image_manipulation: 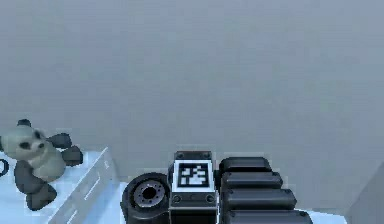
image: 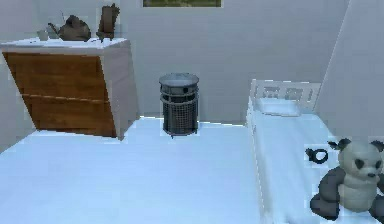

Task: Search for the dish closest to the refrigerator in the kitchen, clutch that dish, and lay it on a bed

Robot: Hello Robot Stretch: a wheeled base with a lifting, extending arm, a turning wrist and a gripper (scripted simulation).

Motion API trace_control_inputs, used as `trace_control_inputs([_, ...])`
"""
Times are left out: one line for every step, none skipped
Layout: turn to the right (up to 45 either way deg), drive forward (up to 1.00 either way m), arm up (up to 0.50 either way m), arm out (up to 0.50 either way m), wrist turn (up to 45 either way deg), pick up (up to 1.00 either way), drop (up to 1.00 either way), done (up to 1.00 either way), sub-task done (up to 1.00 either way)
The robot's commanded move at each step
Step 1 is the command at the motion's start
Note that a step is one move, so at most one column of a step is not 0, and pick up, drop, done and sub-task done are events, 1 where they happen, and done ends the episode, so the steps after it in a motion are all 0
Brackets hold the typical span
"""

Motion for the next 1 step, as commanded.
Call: trace_control_inputs([0.0, 0.45, 0.0, 0.0, 0.0, 0.0, 0.0, 0.0, 0.0])
